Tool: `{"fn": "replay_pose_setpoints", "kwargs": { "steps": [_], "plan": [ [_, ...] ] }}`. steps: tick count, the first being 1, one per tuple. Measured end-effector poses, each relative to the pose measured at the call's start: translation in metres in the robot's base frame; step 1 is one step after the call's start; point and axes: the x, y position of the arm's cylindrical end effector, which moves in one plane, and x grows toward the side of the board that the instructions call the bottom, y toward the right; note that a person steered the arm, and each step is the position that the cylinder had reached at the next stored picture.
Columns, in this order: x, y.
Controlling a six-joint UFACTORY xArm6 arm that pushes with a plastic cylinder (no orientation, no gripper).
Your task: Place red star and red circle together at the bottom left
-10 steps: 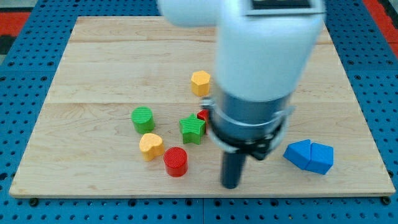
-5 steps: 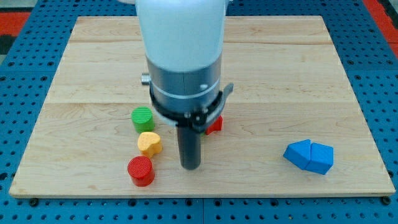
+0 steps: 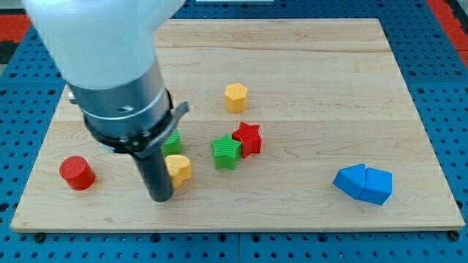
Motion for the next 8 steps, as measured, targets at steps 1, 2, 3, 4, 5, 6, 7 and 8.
{"fn": "replay_pose_setpoints", "kwargs": {
  "steps": [1,2,3,4,5,6,7,8],
  "plan": [
    [-0.028,0.066],
    [-0.084,0.113],
    [-0.116,0.118],
    [-0.126,0.138],
    [-0.122,0.169],
    [-0.134,0.193],
    [-0.186,0.194],
    [-0.218,0.186]
  ]
}}
